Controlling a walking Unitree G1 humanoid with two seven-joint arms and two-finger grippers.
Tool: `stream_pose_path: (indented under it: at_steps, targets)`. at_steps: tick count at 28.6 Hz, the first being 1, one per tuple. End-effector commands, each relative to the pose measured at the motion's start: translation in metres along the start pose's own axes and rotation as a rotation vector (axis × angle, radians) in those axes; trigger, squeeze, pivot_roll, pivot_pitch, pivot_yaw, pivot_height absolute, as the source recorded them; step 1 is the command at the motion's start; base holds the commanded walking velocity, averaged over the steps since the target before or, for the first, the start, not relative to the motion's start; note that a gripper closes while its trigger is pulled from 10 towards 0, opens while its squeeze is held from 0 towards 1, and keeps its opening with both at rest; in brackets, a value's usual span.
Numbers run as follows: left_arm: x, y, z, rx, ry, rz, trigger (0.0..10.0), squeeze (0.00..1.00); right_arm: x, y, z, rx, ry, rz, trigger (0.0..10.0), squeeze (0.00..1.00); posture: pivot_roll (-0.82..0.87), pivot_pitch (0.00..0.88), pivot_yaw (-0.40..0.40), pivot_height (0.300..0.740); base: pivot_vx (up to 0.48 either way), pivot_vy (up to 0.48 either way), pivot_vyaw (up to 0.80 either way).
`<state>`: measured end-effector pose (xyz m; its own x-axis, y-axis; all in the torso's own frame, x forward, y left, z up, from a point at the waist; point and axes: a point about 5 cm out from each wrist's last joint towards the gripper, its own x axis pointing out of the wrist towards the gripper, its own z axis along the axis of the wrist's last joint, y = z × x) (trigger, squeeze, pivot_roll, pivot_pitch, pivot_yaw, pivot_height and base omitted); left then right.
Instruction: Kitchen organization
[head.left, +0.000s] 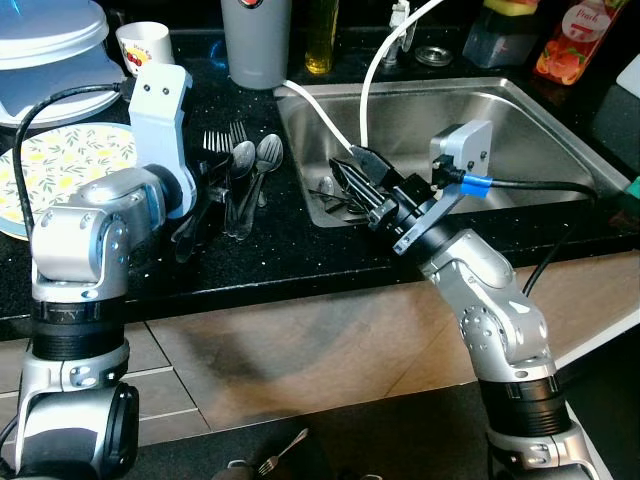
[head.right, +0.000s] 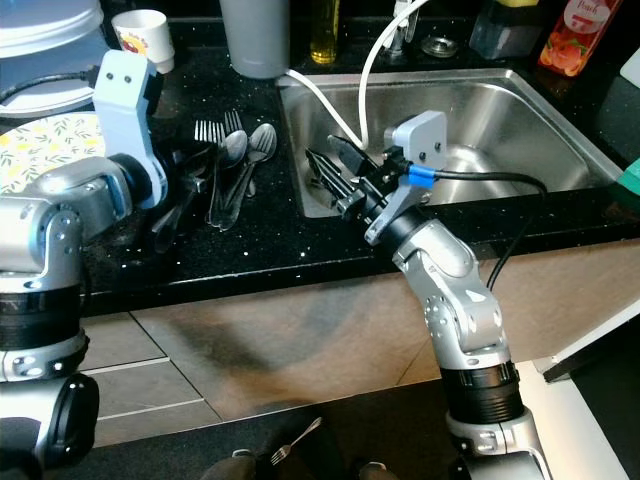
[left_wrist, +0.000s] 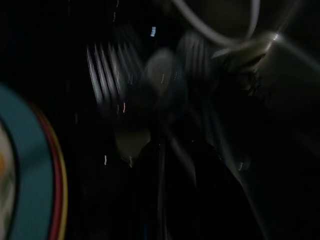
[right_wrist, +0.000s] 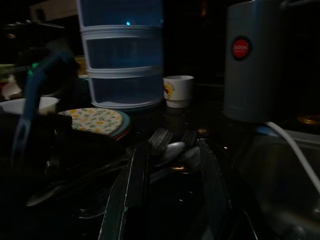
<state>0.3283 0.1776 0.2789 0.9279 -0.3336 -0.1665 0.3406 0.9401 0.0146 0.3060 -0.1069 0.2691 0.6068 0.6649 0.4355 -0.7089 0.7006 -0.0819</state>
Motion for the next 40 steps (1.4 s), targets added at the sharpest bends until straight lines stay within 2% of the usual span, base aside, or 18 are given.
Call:
stream_pose_path:
  at_steps: [1,8,9,10,12,16,18,19,21,23,24,25,26,27,30,35,37,40]
  targets:
    - [-0.002,-0.001,-0.006,0.014,0.041,0.008,10.0,0.00,-0.003,0.002,0.001,0.008,0.006,0.022,10.0,0.00,0.21,0.167,-0.028,0.740,0.000,0.000,0.00]
    - [0.003,0.004,-0.041,-0.020,0.156,0.081,10.0,0.00,-0.006,0.010,-0.010,0.017,0.078,0.074,10.0,0.00,0.20,0.164,-0.022,0.740,0.000,0.000,0.00]
    - [0.005,0.004,-0.043,-0.014,0.157,0.080,4.6,0.00,-0.007,0.011,-0.014,0.012,0.101,0.078,10.0,0.00,0.20,0.164,-0.022,0.740,0.000,0.000,0.00]
    - [0.005,0.003,-0.043,-0.010,0.157,0.079,0.4,0.00,-0.008,0.012,-0.016,0.009,0.116,0.081,10.0,0.00,0.20,0.164,-0.022,0.740,0.000,0.000,0.00]
    - [0.006,0.002,-0.040,0.009,0.136,0.088,0.0,0.00,-0.010,0.012,-0.021,0.001,0.155,0.077,10.0,0.00,0.19,0.162,-0.020,0.740,0.000,0.000,0.00]
    - [0.005,0.002,-0.020,0.035,0.021,0.106,0.0,0.00,-0.012,0.005,-0.019,0.005,0.152,0.042,10.0,0.00,0.18,0.159,-0.018,0.740,0.000,0.000,0.00]
    - [0.001,0.008,0.007,0.061,-0.155,0.176,0.0,0.00,-0.011,0.002,-0.014,0.017,0.124,0.029,10.0,0.00,0.18,0.159,-0.018,0.740,0.000,0.000,0.00]
    - [0.001,0.008,0.007,0.061,-0.155,0.176,0.0,0.00,-0.011,0.002,-0.014,0.017,0.124,0.029,10.0,0.00,0.18,0.159,-0.018,0.740,0.000,0.000,0.00]
    - [-0.004,0.013,0.025,0.040,-0.274,0.209,0.0,0.00,-0.011,0.002,-0.013,0.016,0.119,0.025,10.0,0.00,0.18,0.154,-0.016,0.740,0.000,0.000,0.00]
    - [-0.007,0.015,0.033,0.023,-0.327,0.223,0.0,0.00,-0.011,0.002,-0.013,0.015,0.118,0.022,10.0,0.00,0.18,0.154,-0.016,0.740,0.000,0.000,0.00]
    - [-0.011,0.017,0.044,0.007,-0.385,0.232,4.0,0.00,-0.010,0.001,-0.012,0.015,0.114,0.018,10.0,0.00,0.18,0.154,-0.016,0.740,0.000,0.000,0.00]
    - [-0.015,0.019,0.056,-0.018,-0.443,0.242,9.2,0.00,-0.009,0.001,-0.012,0.017,0.107,0.012,10.0,0.00,0.18,0.145,-0.015,0.740,0.000,0.000,0.00]
    - [-0.015,0.019,0.056,-0.018,-0.443,0.242,9.2,0.00,-0.009,0.001,-0.012,0.017,0.107,0.012,10.0,0.00,0.18,0.145,-0.015,0.740,0.000,0.000,0.00]
    - [-0.015,0.018,0.059,-0.030,-0.461,0.223,10.0,0.00,-0.009,0.001,-0.012,0.019,0.103,0.009,10.0,0.00,0.18,0.143,-0.014,0.740,0.000,0.000,0.00]
    - [-0.012,0.016,0.060,-0.037,-0.461,0.193,10.0,0.00,-0.008,0.001,-0.011,0.018,0.100,0.004,10.0,0.00,0.18,0.143,-0.012,0.740,0.000,0.000,0.00]
    - [0.012,0.006,0.051,-0.156,-0.431,0.086,10.0,0.00,-0.009,-0.002,-0.001,0.021,0.055,-0.017,10.0,0.00,0.16,0.147,-0.003,0.740,0.000,0.000,0.00]
    - [0.016,0.003,0.052,-0.173,-0.432,0.072,10.0,0.00,-0.009,-0.003,0.000,0.020,0.048,-0.022,10.0,0.00,0.16,0.147,-0.003,0.740,0.000,0.000,0.00]
    - [0.020,-0.015,0.051,-0.204,-0.395,-0.144,10.0,0.00,-0.013,-0.006,0.005,0.015,0.031,-0.055,10.0,0.00,0.14,0.150,0.013,0.740,0.000,0.000,0.00]
